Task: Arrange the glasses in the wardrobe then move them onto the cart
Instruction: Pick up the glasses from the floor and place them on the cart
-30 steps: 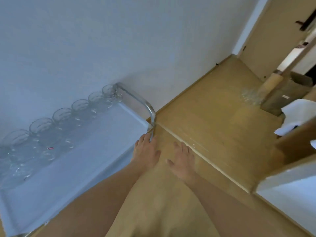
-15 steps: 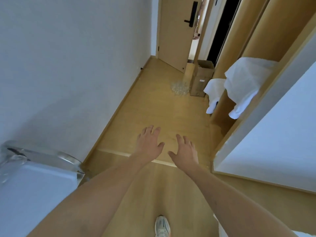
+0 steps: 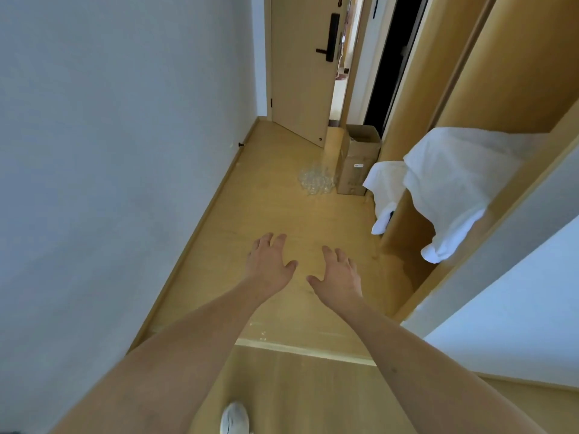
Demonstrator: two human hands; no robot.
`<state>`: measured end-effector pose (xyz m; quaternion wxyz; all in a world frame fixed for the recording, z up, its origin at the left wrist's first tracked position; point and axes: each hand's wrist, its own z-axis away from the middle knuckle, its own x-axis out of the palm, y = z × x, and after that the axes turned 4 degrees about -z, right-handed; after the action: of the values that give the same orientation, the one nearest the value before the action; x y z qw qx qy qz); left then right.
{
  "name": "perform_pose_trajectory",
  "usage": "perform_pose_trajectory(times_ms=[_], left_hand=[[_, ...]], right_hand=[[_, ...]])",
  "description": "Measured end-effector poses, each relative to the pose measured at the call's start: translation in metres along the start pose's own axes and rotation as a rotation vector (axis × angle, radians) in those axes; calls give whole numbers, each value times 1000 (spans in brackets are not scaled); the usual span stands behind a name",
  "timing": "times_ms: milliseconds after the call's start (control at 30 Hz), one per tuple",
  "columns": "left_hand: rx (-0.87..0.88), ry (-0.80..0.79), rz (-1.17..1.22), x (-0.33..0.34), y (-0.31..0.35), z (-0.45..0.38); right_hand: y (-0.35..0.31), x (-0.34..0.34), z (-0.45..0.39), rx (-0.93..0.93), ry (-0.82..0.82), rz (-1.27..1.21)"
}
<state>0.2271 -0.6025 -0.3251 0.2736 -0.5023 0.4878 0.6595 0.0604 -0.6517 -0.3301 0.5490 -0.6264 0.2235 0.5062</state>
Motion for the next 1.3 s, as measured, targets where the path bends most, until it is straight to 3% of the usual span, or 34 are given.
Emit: perform_pose_trajectory(times_ms=[667,933,1300], left_hand=[[102,-75,74,-48,-44,-395],[104,-105,117,-35,-18,-517],[69,-135,56,2,51,-726]], right_hand=[[-80,-10,-352,197,63,-5],[-65,-22,-467,240,52,-13],[4,-67,-683,279,61,-68]])
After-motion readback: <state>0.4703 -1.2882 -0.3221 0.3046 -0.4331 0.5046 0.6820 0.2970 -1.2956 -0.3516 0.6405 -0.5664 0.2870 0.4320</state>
